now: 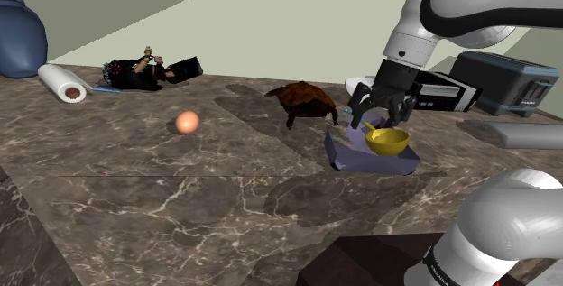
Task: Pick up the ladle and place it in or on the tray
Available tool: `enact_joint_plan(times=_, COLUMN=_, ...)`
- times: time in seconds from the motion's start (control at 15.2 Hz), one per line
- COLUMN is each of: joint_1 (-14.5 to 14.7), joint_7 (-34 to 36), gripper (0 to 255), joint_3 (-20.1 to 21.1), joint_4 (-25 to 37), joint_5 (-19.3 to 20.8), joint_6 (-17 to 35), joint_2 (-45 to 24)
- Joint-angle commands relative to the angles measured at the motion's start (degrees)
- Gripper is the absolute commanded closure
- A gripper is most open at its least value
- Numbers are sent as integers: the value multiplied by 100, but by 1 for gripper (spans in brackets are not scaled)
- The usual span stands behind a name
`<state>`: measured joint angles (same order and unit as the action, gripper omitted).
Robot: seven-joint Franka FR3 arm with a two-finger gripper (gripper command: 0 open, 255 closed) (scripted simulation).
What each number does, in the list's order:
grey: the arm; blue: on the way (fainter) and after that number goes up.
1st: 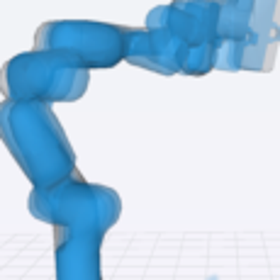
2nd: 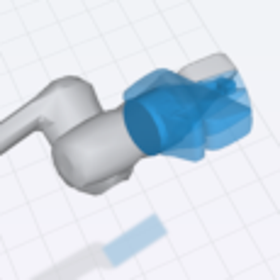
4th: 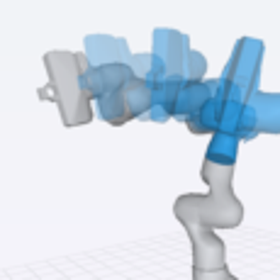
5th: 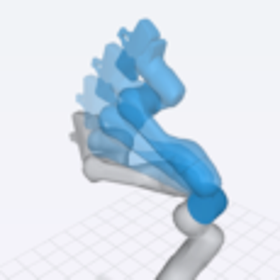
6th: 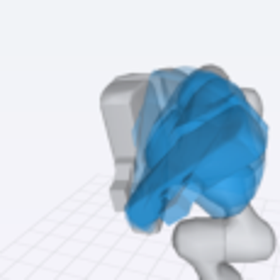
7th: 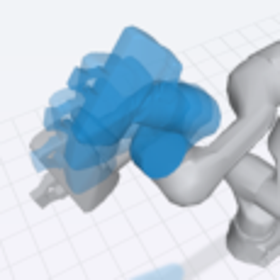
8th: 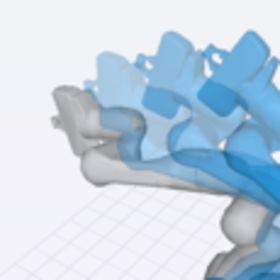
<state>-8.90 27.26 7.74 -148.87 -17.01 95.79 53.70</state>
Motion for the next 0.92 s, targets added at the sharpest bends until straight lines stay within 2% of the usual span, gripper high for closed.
enact_joint_plan(times=0.0, joint_1=0, joint_7=0, gripper=0, joint_3=0, joint_4=0, joint_5=0, joint_6=0, joint_2=0)
enact_joint_plan(times=0.07, joint_1=0, joint_7=0, gripper=0, joint_3=0, joint_4=0, joint_5=0, joint_6=0, joint_2=0)
enact_joint_plan(times=0.33, joint_1=-64, joint_7=25, gripper=0, joint_3=-187, joint_4=784, joint_5=167, joint_6=-647, joint_2=-151)
enact_joint_plan(times=0.86, joint_1=-64, joint_7=25, gripper=0, joint_3=-187, joint_4=784, joint_5=167, joint_6=-647, joint_2=-151)
